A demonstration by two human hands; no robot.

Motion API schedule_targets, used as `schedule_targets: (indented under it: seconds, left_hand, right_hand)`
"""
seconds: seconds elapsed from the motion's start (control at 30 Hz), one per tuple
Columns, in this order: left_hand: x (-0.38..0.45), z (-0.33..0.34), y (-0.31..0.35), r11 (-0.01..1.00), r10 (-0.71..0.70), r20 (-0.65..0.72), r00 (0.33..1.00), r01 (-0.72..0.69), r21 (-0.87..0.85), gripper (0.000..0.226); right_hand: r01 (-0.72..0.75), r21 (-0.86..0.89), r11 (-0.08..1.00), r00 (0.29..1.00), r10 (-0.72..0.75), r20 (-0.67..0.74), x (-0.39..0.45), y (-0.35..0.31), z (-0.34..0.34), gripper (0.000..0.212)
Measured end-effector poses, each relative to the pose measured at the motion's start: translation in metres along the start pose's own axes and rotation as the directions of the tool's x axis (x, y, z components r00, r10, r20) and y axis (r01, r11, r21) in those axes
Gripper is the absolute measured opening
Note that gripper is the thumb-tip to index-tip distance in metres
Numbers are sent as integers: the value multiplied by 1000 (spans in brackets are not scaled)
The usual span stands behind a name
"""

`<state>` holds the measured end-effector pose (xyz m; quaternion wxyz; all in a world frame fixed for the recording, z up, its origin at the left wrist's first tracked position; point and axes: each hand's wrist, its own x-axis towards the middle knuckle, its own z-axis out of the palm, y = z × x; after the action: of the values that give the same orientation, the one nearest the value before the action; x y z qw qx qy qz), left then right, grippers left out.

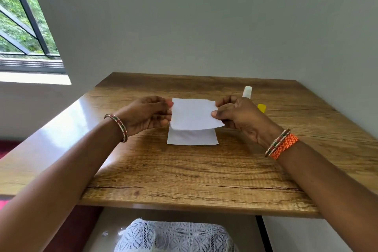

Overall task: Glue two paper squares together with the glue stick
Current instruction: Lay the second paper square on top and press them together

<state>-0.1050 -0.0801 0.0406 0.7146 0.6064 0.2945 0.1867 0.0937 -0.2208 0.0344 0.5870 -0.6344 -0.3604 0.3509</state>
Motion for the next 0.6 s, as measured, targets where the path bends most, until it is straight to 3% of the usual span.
schedule_targets:
  seconds: [0.1, 0.23, 0.37, 0.6]
  left_hand:
    - [-1, 3, -4, 999, -41, -29, 999, 41, 12, 12]
    - [-1, 7, -6, 995, -84, -99, 991, 88, 36, 8]
    - [0, 12, -7, 988, -72, -203, 976, 98, 120, 8]
    - [10, 16, -6, 886, -13, -343, 939, 170, 431, 20]
  right_hand:
    - [-39, -14, 999, 999, 40, 18, -1, 3, 1, 27]
    - [-59, -80, 995, 997, 62, 45, -4, 7, 5, 15]
    - [-69, -210, 975, 998, 69, -6, -5, 9, 9, 25]
    - [-84, -385, 919, 994, 48, -102, -2, 6, 10, 30]
